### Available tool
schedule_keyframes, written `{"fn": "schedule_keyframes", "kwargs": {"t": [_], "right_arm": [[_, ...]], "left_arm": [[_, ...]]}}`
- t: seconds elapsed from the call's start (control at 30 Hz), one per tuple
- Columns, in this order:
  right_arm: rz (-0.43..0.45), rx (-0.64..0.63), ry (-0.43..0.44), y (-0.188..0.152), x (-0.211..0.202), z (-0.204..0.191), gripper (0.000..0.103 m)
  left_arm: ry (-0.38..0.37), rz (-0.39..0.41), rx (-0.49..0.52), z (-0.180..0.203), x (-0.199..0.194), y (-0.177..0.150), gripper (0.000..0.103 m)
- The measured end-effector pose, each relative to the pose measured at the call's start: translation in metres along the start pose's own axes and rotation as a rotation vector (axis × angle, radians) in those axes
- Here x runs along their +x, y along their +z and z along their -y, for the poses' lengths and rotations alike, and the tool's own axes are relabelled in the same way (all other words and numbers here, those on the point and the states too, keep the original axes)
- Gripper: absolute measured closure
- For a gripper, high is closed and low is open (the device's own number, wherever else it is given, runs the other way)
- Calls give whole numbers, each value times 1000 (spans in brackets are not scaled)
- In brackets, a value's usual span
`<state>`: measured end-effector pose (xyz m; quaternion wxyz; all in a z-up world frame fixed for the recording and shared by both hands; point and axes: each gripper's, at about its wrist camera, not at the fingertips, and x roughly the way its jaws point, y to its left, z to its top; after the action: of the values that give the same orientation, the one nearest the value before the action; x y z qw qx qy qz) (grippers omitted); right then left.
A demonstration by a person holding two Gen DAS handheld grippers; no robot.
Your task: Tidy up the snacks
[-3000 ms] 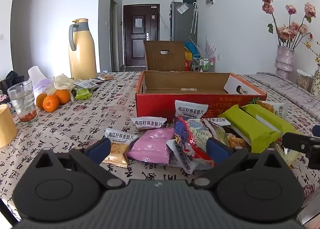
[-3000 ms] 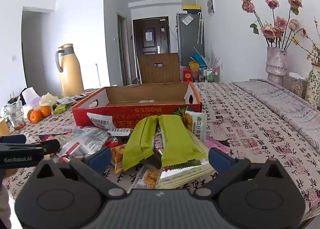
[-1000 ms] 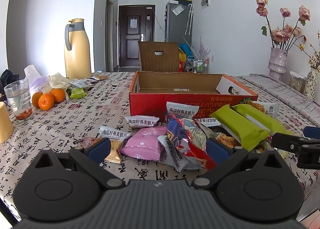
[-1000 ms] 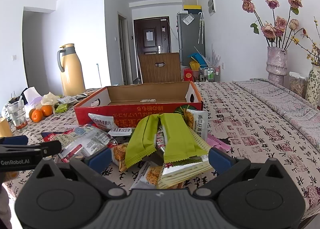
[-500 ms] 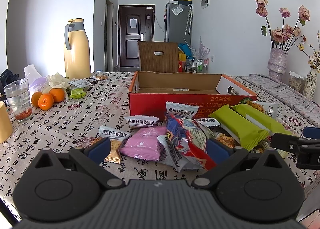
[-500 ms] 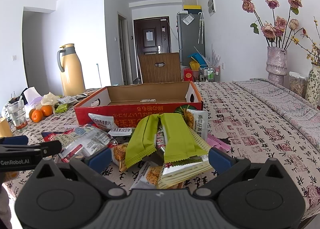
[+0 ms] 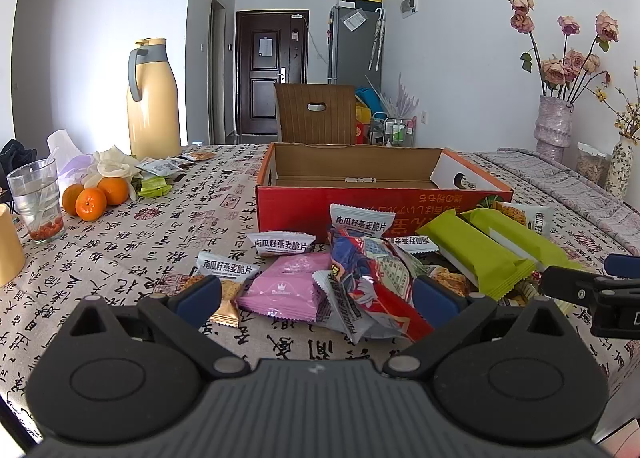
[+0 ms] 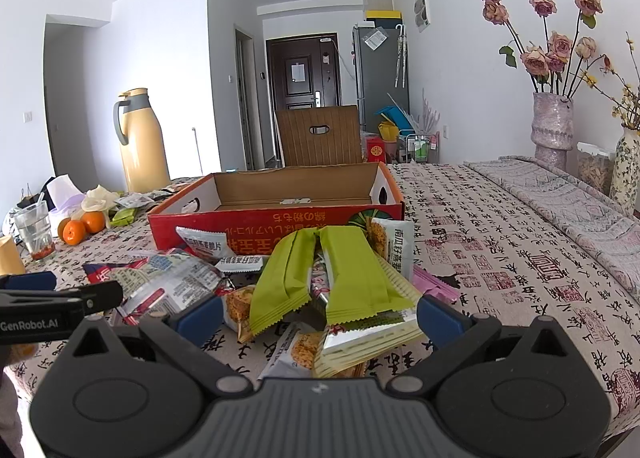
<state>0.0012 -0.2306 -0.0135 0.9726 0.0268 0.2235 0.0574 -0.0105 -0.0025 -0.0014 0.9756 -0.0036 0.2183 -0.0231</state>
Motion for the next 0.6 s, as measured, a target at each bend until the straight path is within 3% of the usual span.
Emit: {"fn": "schedule_keyframes", "kwargs": {"t": [0.47, 0.6], "right_arm": [[7, 6, -20, 2, 0, 5, 0], [19, -1, -33, 8, 5, 9, 9]], "left_arm": [[-10, 12, 9, 6, -2, 3, 0], [-19, 19, 13, 6, 0, 6, 0]]}}
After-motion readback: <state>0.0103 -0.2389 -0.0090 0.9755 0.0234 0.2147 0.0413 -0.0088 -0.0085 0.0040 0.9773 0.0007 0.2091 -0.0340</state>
